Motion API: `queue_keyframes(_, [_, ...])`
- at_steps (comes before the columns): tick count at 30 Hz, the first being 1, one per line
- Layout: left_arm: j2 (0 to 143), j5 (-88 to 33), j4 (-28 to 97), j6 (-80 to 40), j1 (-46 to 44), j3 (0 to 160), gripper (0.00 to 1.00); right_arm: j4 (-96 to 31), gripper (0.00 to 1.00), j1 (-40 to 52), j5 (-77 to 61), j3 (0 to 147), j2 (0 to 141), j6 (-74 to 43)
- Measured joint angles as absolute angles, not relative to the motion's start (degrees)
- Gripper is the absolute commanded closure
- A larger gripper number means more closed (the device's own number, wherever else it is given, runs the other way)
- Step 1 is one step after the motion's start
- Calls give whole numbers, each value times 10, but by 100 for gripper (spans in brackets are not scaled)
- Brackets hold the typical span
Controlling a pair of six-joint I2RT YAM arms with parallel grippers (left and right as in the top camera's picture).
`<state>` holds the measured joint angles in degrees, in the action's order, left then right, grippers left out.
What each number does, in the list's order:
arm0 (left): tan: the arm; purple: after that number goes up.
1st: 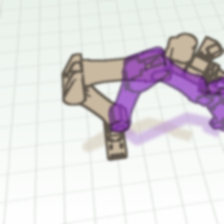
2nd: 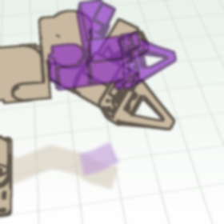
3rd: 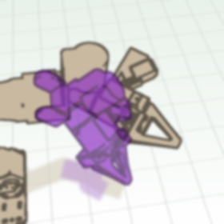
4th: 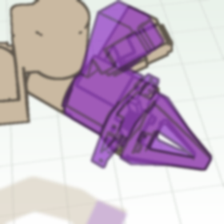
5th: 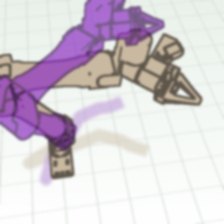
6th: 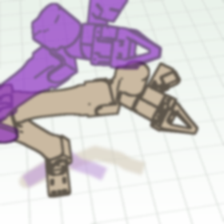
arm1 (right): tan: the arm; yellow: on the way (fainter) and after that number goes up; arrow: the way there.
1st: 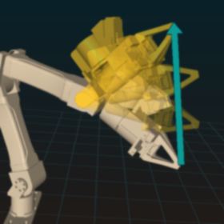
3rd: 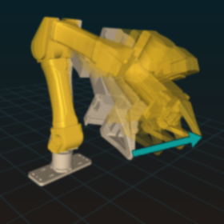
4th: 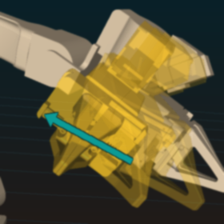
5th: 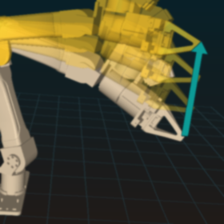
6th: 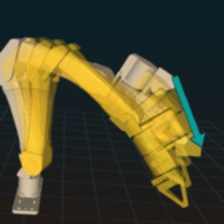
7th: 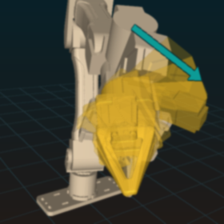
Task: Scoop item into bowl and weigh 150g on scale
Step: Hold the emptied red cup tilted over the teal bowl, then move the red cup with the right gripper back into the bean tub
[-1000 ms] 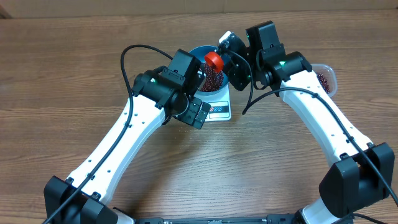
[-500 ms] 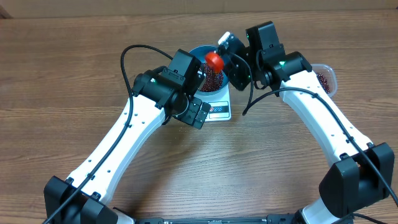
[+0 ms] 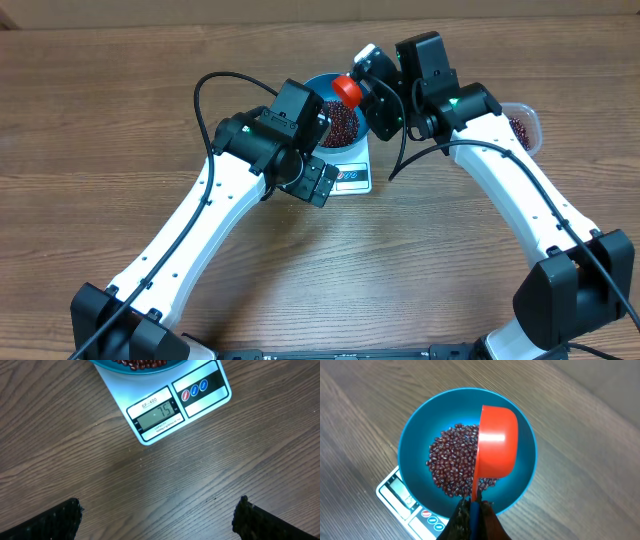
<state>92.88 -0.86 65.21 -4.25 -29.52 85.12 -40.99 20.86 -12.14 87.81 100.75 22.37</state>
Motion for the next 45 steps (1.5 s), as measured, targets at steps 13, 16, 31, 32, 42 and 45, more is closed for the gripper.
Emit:
queue_keyframes(13, [929, -9, 652, -43, -295, 851, 0, -506, 96, 14, -116, 906, 933, 100])
queue_keyframes(16, [929, -9, 652, -43, -295, 851, 0, -535, 96, -29, -80, 907, 931, 90])
queue_keyframes(31, [929, -9, 652, -43, -295, 851, 0, -593, 96, -59, 50, 906, 1002, 91])
queue_keyframes(32, [929, -9, 652, -43, -295, 851, 0, -595, 97, -59, 53, 905, 1006, 91])
queue_keyframes(42, [929, -9, 652, -43, -295, 851, 0, -630, 96, -59, 81, 904, 1021, 93])
queue_keyframes(45, [929, -9, 652, -43, -295, 851, 0, -631, 96, -59, 85, 904, 1021, 92])
